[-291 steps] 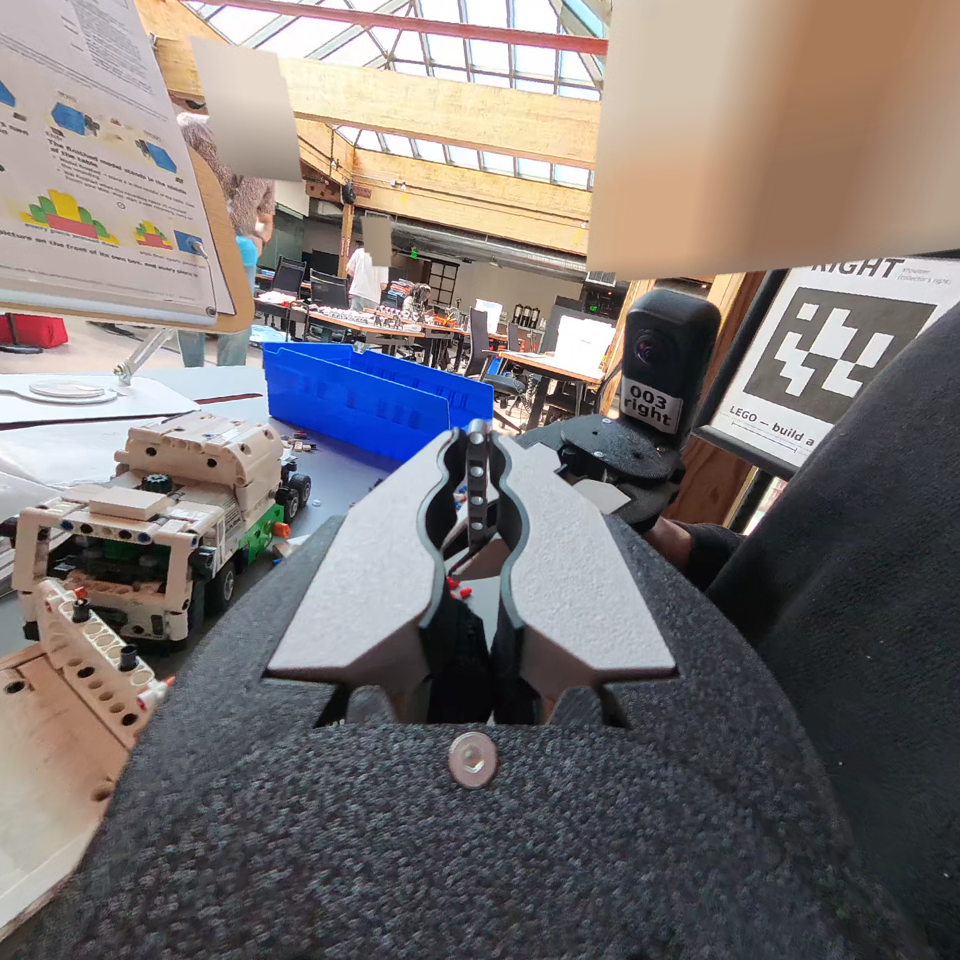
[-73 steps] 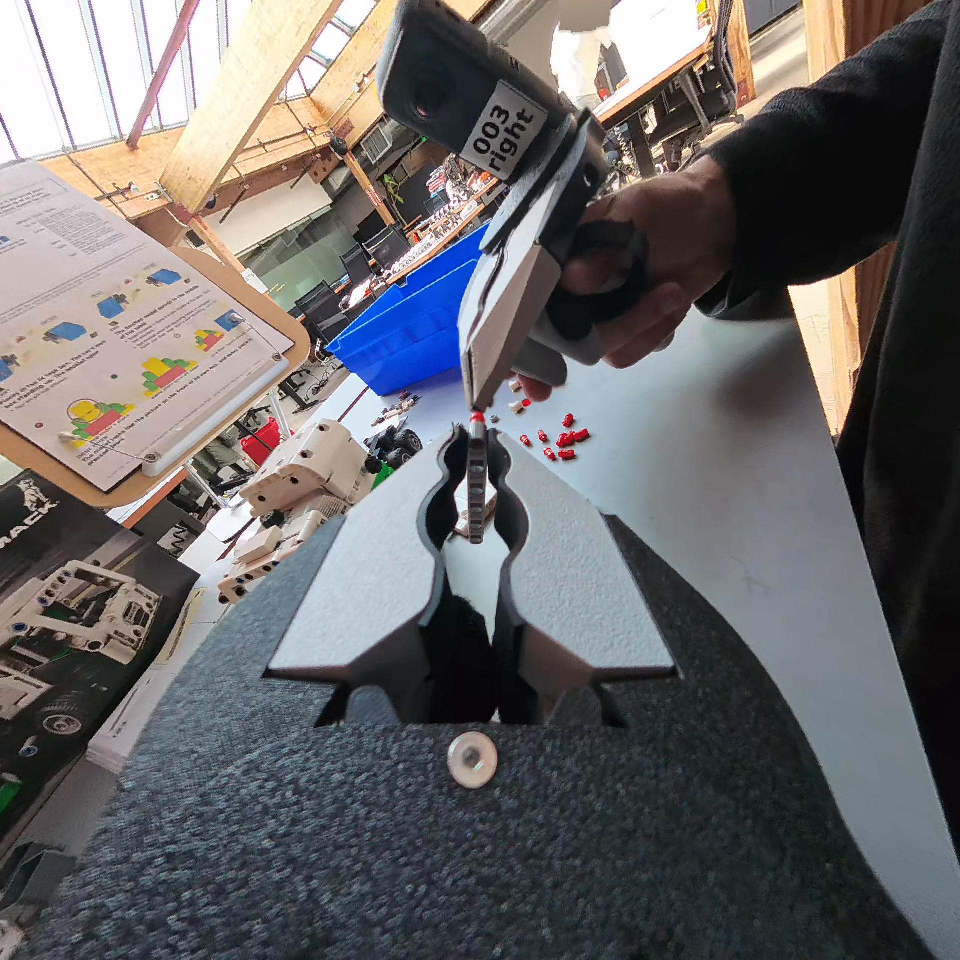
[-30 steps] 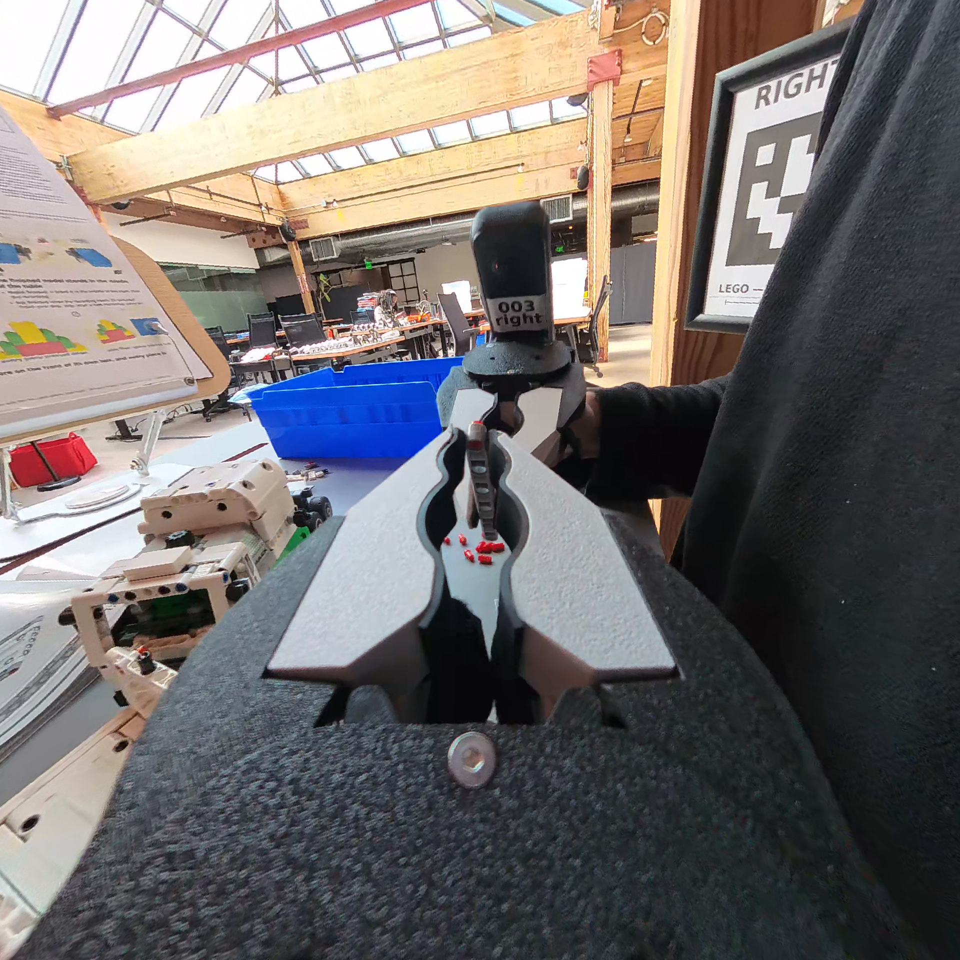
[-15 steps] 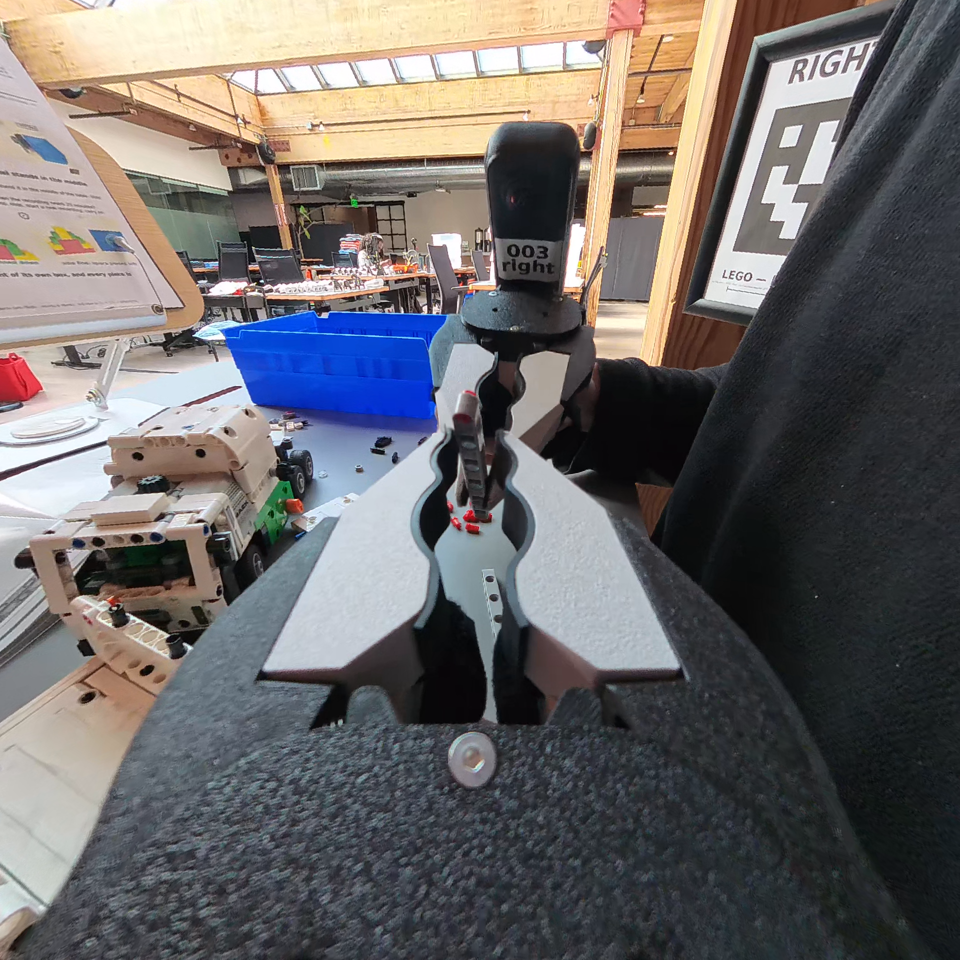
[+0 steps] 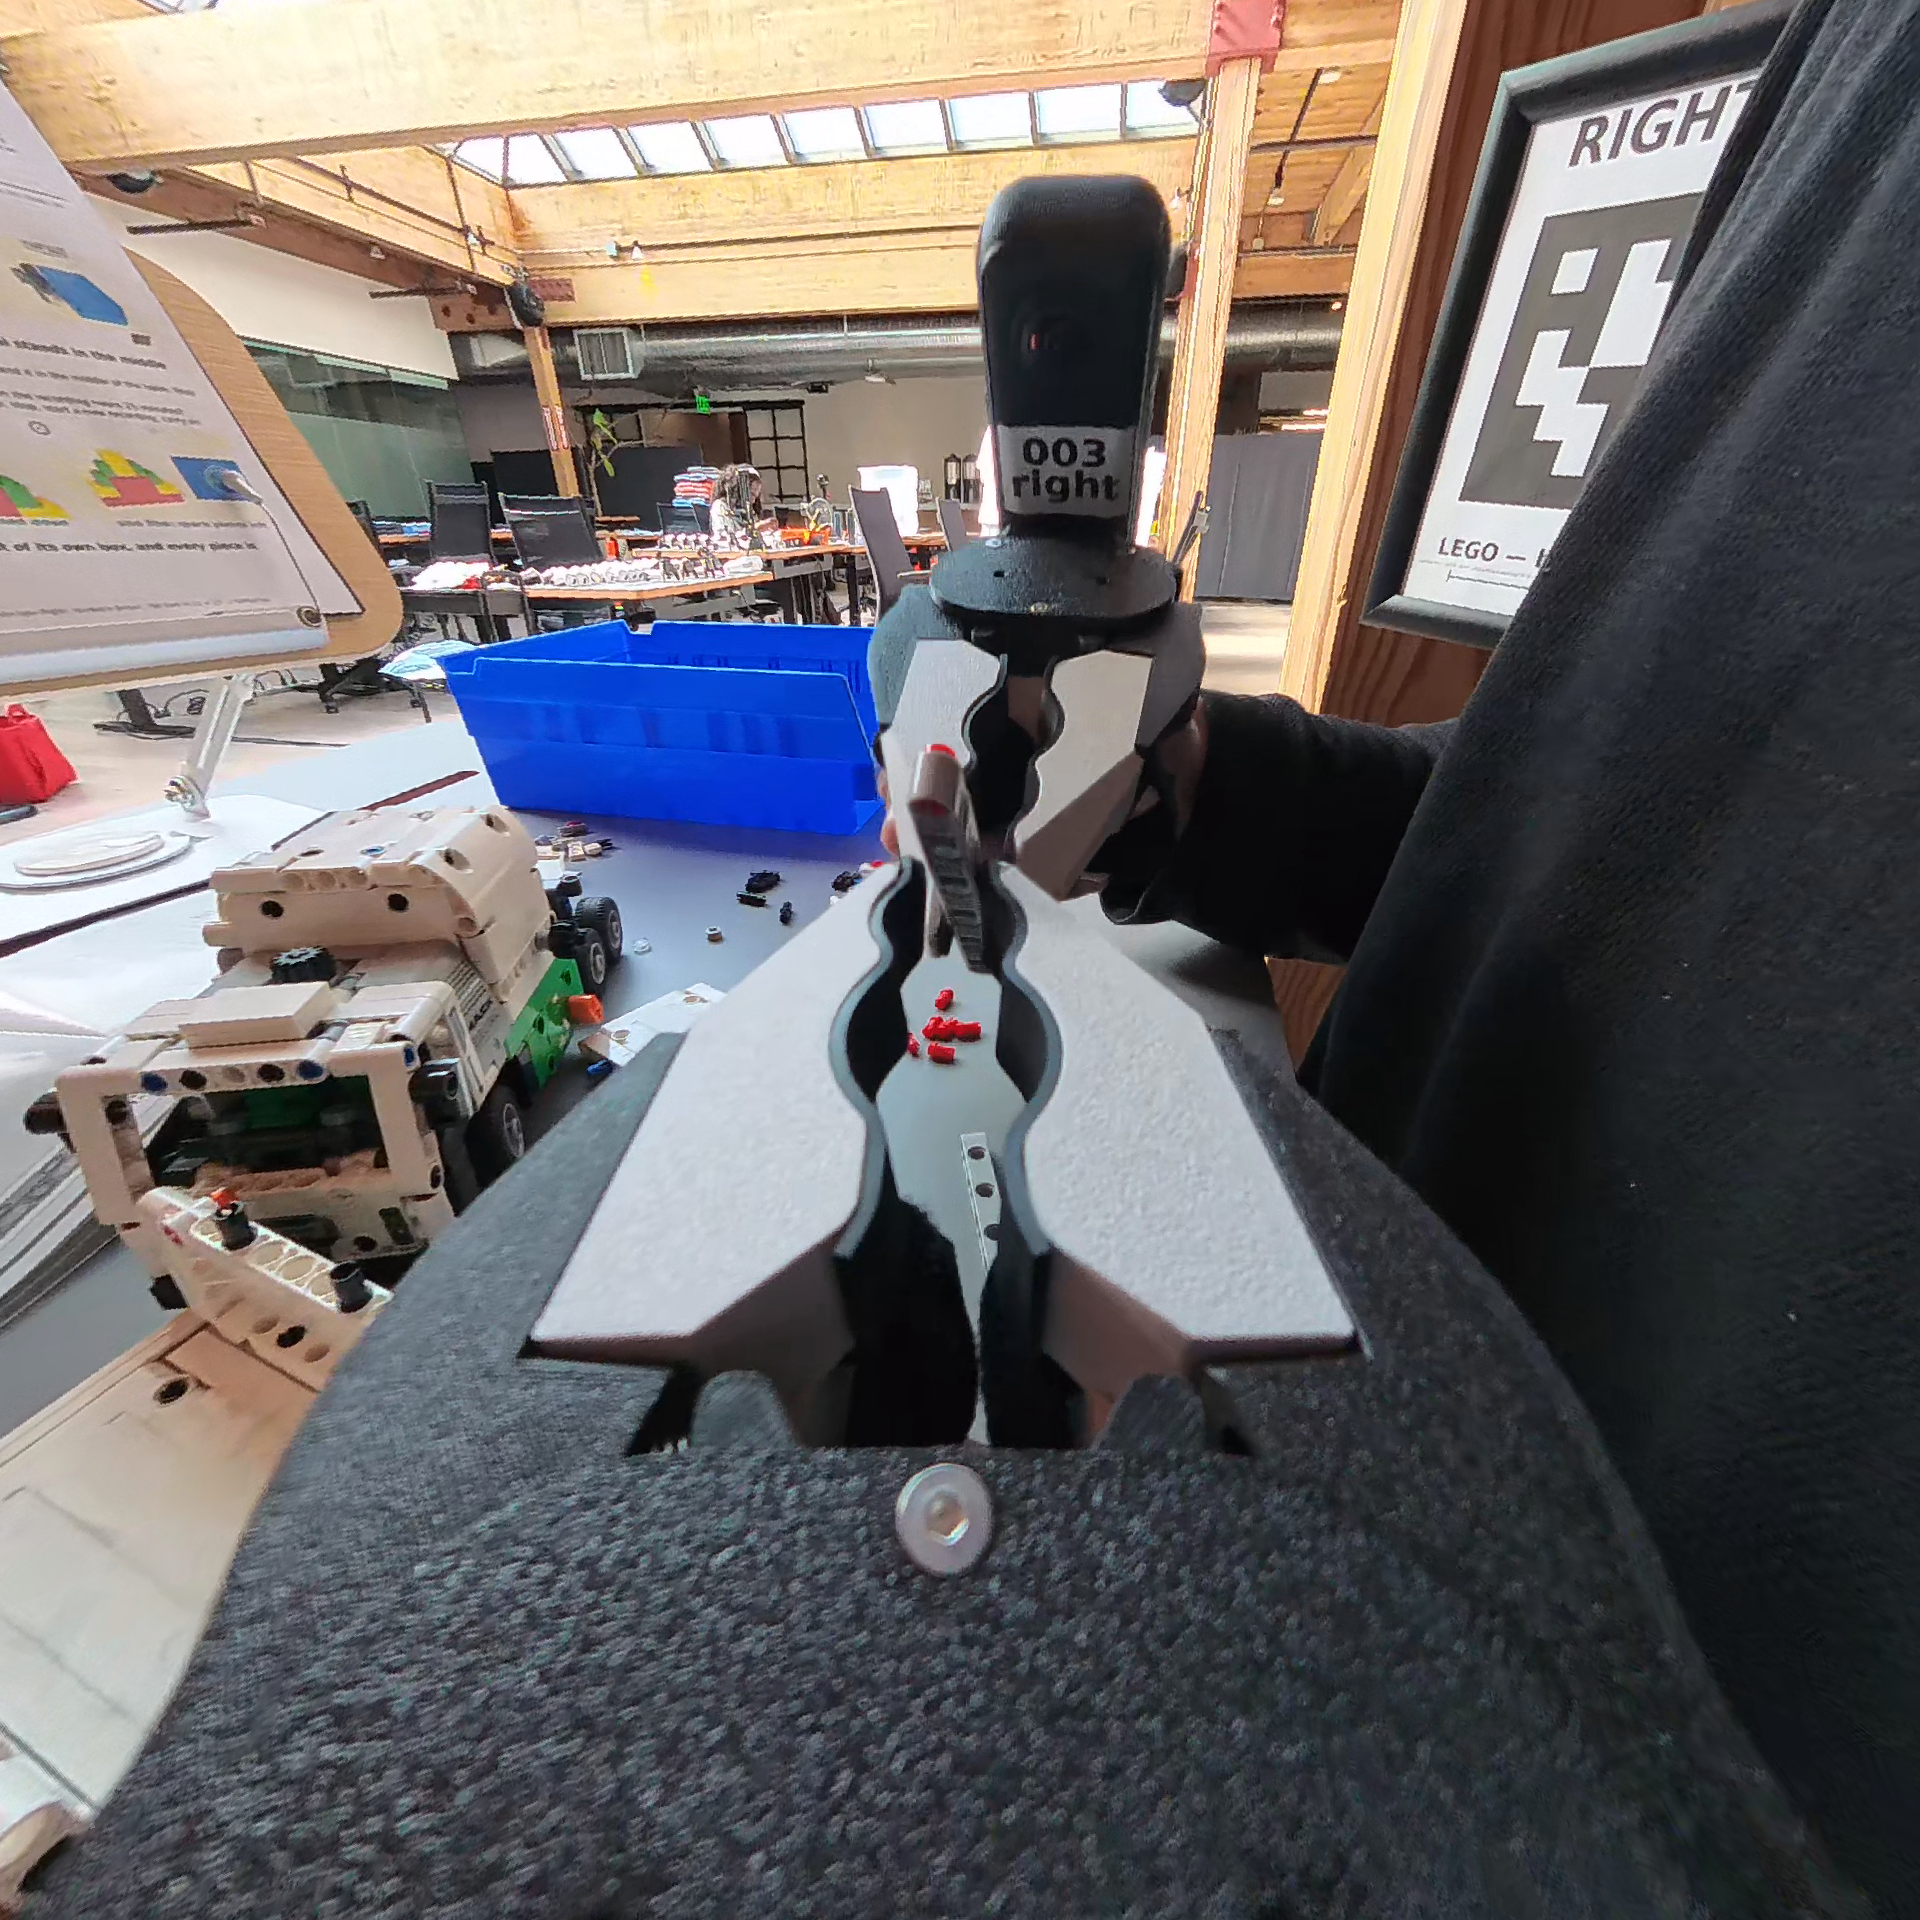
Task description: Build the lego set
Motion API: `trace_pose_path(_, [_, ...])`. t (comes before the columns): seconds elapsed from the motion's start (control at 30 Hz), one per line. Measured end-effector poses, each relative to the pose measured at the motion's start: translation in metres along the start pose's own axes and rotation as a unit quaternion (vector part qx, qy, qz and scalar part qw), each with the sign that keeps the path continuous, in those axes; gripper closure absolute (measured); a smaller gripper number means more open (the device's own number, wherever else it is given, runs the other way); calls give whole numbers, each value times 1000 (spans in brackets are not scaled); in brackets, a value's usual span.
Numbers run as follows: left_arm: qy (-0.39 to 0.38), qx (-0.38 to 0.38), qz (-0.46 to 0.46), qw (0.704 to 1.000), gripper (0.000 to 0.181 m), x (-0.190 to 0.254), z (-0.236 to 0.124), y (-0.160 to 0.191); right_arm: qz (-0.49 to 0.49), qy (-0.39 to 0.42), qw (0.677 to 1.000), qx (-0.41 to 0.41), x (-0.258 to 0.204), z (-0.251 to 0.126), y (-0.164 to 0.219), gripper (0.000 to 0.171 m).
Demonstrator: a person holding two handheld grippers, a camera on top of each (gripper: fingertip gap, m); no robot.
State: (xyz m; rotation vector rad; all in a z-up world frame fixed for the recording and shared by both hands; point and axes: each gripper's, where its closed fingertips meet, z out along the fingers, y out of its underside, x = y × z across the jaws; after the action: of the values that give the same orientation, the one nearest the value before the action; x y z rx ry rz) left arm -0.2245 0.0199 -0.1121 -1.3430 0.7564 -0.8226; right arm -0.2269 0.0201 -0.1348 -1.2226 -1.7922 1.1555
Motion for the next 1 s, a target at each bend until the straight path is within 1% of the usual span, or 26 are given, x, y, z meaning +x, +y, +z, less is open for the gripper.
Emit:
trace_pose_path(0.47, [7, -7, 3, 1000, 174, 5, 6, 3, -17, 7, 1000, -14, -2, 0, 2, 165])
trace_pose_path(0.6, [19, -18, 4, 1000, 175, 7, 6, 6, -10, 2, 1000, -14, -4, 0, 4, 164])
trace_pose_path(0.67, [14, -20, 16, 1000, 175, 6, 5, 6, 0, 11, 1000, -13, -2, -6, 7, 163])
trace_pose_path(0.77, [-17, -21, 27, 999, 176, -3, 2, 5, 42, 61, 997, -34, 16, -32, 26, 158])
trace_pose_path(0.83, [-40, -20, 34, 998, 176, -10, -1, 5, 100, 110, 985, -92, 33, -54, 62, 145])
trace_pose_path(0.87, [-48, -22, 38, 998, 176, -13, -1, 5, 128, 129, 976, -123, 37, -62, 83, 143])
trace_pose_path(0.9, [-56, -24, 41, 997, 176, -15, -1, 5, 151, 133, 970, -138, 35, -67, 97, 145])
trace_pose_path(0.93, [-61, -27, 45, 997, 176, -16, 0, 6, 162, 132, 968, -142, 30, -69, 105, 151])
trace_pose_path(1.0, [-68, -38, 50, 996, 176, -18, 2, 10, 160, 146, 966, -140, 23, -70, 110, 155])
